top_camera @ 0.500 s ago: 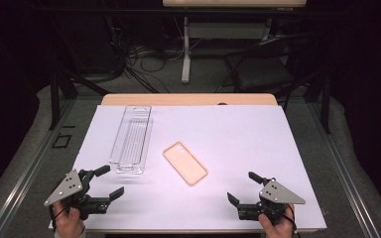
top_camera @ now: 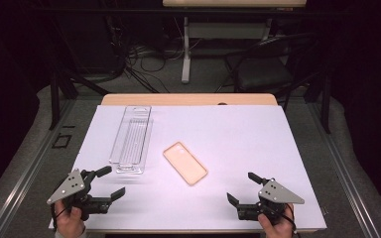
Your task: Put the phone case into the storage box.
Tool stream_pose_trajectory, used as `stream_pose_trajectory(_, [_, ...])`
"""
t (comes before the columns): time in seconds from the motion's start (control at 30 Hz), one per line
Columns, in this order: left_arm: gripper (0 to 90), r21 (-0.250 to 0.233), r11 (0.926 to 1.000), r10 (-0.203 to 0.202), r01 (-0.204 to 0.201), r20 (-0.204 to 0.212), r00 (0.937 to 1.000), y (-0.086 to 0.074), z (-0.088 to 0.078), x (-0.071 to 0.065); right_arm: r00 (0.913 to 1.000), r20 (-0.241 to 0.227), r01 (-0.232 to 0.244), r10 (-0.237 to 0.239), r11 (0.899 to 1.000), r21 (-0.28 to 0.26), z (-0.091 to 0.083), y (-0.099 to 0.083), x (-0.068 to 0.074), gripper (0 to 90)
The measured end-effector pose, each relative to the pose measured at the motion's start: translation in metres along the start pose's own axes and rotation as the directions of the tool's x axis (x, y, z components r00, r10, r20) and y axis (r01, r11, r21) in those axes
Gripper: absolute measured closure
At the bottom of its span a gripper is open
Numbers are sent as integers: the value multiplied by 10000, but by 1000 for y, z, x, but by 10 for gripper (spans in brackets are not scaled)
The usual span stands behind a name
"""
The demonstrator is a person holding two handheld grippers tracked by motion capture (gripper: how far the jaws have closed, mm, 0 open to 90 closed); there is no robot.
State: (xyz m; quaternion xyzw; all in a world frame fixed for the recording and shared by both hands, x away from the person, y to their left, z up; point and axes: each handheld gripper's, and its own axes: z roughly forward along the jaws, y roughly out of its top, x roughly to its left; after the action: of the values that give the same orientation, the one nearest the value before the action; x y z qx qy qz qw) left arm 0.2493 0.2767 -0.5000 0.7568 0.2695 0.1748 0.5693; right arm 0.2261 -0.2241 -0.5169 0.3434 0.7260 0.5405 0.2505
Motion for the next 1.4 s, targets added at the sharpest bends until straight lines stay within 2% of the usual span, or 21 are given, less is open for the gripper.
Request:
stream_pose_trajectory(0.1, [150,86,9999,-124,123,73,9999,0,0,0,10000,-30,38,-38,10000,23,1,1,1,61])
stream_pose_trajectory(0.3, [149,440,9983,-379,383,-82,9992,-1,4,3,10000,-81,56,-53,9996,288,3,1,1,61])
stream_pose_trajectory(0.4, [149,819,9946,-628,633,-77,9980,-2,8,5,9999,-120,0,7,9984,561,5,1,0,61])
stream_pose_trajectory(0.53, [149,1256,9901,-641,629,58,9979,-3,13,4,9998,-111,-168,177,9965,820,9,0,-1,61])
stream_pose_trajectory(0.67, [149,1730,9834,-581,540,191,9981,-3,18,2,9998,-29,-191,195,9942,1062,12,0,-1,62])
stream_pose_trajectory(0.77, [149,2066,9762,-729,667,228,9971,-3,23,1,9999,73,-107,99,9916,1288,14,-1,0,60])
stream_pose_trajectory(0.83, [144,2313,9682,-1045,957,263,9942,-3,26,2,10000,67,-57,48,9889,1484,16,-1,1,51])
stream_pose_trajectory(0.97, [104,2514,9612,-1263,1133,362,9913,-2,28,2,9999,79,-119,107,9862,1652,19,0,2,35])
stream_pose_trajectory(1.03, [75,2494,9606,-1380,1225,456,9894,0,29,1,9998,27,-188,186,9834,1804,20,2,2,17])
stream_pose_trajectory(1.13, [52,2593,9589,-1310,1156,428,9905,4,30,-1,9999,38,-101,95,9788,2046,23,5,3,0])
stream_pose_trajectory(1.27, [43,2748,9543,-1323,1176,356,9906,11,33,-1,9995,265,-216,154,9668,2545,28,9,2,0])
stream_pose_trajectory(1.3, [40,2813,9515,-1362,1245,222,9904,14,35,0,9994,282,-280,211,9619,2719,30,11,1,0])
stream_pose_trajectory(1.33, [34,2831,9500,-1429,1320,180,9896,14,35,0,9993,218,-359,309,9560,2913,33,12,0,0])
stream_pose_trajectory(1.4, [19,2856,9482,-1516,1393,211,9882,17,36,2,9994,173,-348,310,9518,3049,35,14,0,0])
